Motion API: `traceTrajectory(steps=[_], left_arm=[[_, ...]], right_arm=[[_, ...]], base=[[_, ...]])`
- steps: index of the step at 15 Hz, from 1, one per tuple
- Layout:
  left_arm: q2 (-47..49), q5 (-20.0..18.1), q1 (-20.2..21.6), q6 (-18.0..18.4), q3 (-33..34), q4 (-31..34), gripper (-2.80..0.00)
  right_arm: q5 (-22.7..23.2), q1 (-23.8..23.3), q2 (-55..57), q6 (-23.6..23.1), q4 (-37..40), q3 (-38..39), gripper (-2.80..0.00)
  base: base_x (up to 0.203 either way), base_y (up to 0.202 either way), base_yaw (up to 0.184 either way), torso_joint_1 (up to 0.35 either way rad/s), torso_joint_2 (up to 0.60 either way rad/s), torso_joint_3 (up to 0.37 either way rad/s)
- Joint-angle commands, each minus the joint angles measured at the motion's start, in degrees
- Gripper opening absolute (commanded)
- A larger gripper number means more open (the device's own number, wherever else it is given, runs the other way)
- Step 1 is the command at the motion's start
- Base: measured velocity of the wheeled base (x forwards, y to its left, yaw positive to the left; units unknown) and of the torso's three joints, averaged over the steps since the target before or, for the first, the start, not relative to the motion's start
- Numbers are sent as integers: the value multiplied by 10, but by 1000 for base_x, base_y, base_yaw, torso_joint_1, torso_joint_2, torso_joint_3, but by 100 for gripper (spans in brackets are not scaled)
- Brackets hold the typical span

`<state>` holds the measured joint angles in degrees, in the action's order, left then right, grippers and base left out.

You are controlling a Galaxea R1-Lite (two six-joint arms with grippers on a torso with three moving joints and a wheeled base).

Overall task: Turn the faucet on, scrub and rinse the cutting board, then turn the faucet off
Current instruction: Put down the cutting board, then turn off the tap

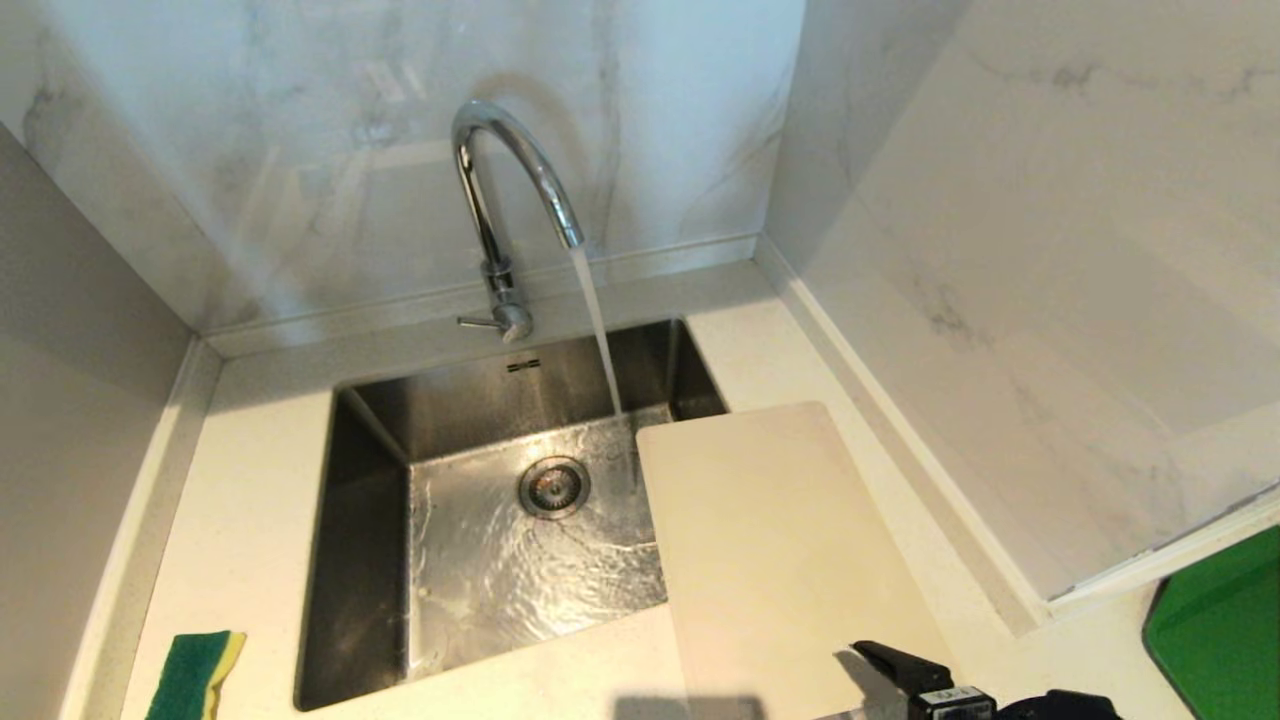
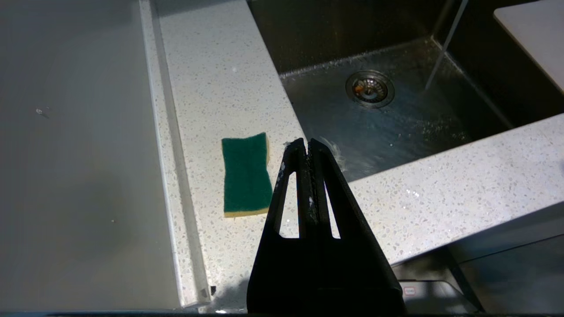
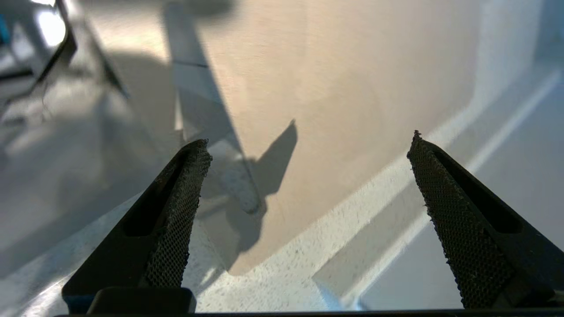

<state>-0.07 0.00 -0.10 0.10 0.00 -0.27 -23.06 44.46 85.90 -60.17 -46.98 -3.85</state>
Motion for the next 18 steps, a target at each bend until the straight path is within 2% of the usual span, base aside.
traceTrajectory(steps=[1,4,8,12,17,18], left_arm=[[1,0,0,0,0,0,-280],[1,0,0,0,0,0,-280],[1,0,0,0,0,-1,-280],[1,0,0,0,0,0,-280],[1,0,0,0,0,0,-280],[1,0,0,0,0,-1,-280]], right_arm=[[-1,-7,-66,24,9,-7,0],[-4,-7,-68,29,11,-42,0],[-17,-5,-45,7,10,-114,0],[-55,-6,-51,7,11,-139,0],[-58,-10,-15,8,13,-215,0],[-57,-14,-12,9,13,-222,-280]], base=[[0,0,0,0,0,0],[0,0,0,0,0,0],[0,0,0,0,0,0],[0,0,0,0,0,0],[0,0,0,0,0,0],[0,0,0,0,0,0]])
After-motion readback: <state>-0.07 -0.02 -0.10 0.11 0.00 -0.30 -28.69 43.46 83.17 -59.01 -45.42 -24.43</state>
